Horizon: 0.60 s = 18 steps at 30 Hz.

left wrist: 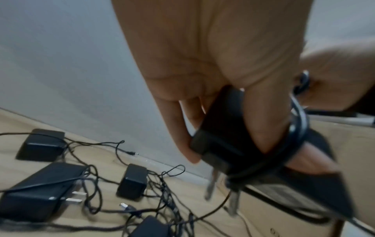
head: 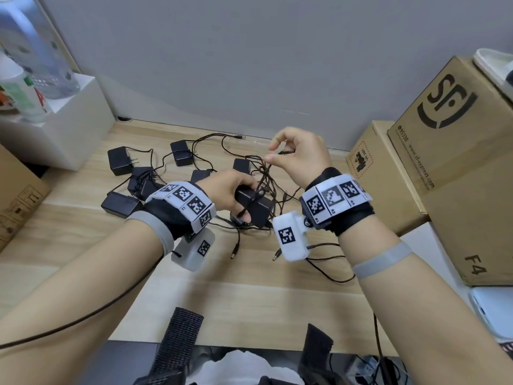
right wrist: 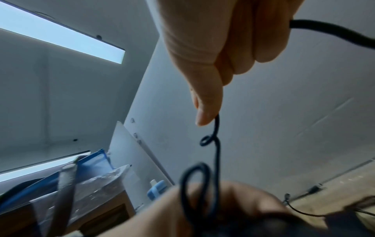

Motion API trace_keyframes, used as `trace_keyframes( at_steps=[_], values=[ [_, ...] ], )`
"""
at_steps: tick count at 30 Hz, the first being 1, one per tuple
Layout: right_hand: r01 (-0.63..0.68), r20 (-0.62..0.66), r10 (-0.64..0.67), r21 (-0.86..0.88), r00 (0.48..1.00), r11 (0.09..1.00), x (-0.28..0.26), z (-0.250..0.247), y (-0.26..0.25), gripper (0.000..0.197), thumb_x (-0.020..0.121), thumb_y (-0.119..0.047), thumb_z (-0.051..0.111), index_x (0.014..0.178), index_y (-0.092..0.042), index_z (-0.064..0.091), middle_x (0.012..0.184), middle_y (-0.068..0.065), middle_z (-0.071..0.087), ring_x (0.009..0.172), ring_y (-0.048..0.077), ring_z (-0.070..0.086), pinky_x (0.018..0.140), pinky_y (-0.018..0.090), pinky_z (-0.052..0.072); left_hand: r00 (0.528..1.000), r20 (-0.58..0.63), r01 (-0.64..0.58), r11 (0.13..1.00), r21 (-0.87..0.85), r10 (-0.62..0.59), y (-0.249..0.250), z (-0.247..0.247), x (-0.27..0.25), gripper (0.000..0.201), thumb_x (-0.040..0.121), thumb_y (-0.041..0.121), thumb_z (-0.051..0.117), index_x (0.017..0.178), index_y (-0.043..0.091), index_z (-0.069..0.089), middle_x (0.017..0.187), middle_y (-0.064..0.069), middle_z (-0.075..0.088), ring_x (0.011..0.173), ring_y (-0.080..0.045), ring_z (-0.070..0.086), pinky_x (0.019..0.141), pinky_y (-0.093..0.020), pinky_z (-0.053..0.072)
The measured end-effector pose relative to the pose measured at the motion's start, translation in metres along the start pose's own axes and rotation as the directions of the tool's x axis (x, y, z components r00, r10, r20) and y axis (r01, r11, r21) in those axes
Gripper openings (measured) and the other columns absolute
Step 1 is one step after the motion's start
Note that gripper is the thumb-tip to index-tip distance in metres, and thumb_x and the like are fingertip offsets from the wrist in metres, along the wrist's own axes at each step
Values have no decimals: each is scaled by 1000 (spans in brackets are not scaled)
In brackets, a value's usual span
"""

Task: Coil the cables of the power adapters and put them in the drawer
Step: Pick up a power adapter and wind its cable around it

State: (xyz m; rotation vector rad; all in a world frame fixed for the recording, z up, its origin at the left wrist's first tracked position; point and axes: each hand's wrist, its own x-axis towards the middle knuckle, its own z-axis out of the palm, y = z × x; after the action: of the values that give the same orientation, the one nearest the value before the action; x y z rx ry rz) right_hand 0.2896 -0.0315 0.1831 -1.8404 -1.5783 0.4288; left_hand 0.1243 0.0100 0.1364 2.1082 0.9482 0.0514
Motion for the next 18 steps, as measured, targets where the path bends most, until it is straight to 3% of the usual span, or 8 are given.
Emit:
trace_keyframes(
  at_steps=[3, 5, 9, 13, 16, 18],
  values=[
    [-113, -43, 113, 12, 993, 994, 2, 4, 19, 26, 70, -32, 77, 60, -31, 54, 67, -15, 53, 76, 8, 53, 73, 25, 39, 997, 22, -68, 981, -180, 74, 5, -10, -6, 47, 57, 1, 84, 90, 22, 58, 76, 14, 60, 65, 6, 56, 63, -7, 41],
    [-169, -43, 170, 16, 985, 985, -1, 4, 30, 19, 74, -31, 75, 65, -28, 58, 78, -11, 60, 87, 10, 54, 77, 23, 38, 995, 21, -92, 970, -227, 100, 5, -15, -9, 49, 55, -1, 84, 93, 20, 59, 78, 11, 62, 63, 10, 56, 66, -9, 43],
    [-277, -62, 280, 47, 958, 960, -9, 2, 55, 12, 79, -30, 71, 73, -21, 64, 102, -1, 69, 106, 17, 58, 89, 28, 42, 987, 32, -138, 921, -363, 160, 3, -15, -14, 53, 45, 13, 87, 91, 19, 60, 84, 3, 67, 76, -5, 61, 73, -16, 48],
    [-353, -7, 353, -21, 936, 935, -19, 9, 64, 17, 82, -37, 66, 82, -21, 70, 97, 2, 70, 96, 18, 59, 79, 24, 40, 981, -93, -195, 812, -550, 172, 10, -19, -15, 49, 57, -16, 74, 90, 16, 58, 73, 15, 70, 71, 3, 64, 64, -12, 51],
    [-377, 107, 382, -71, 918, 924, -26, 18, 59, 20, 85, -40, 61, 84, -22, 71, 93, 4, 69, 86, 19, 58, 72, 25, 40, 966, -239, -234, 733, -639, 101, 15, -17, -8, 39, 59, -1, 72, 92, 16, 59, 73, 8, 70, 68, -5, 66, 60, -19, 54],
    [-374, 190, 378, -58, 906, 926, -31, 23, 52, 21, 86, -41, 60, 84, -23, 71, 96, 3, 70, 89, 22, 61, 75, 26, 44, 949, -314, -225, 658, -718, -17, 16, -14, -2, 32, 66, 1, 73, 92, 14, 59, 71, 4, 70, 63, -12, 66, 56, -26, 55]
  ],
)
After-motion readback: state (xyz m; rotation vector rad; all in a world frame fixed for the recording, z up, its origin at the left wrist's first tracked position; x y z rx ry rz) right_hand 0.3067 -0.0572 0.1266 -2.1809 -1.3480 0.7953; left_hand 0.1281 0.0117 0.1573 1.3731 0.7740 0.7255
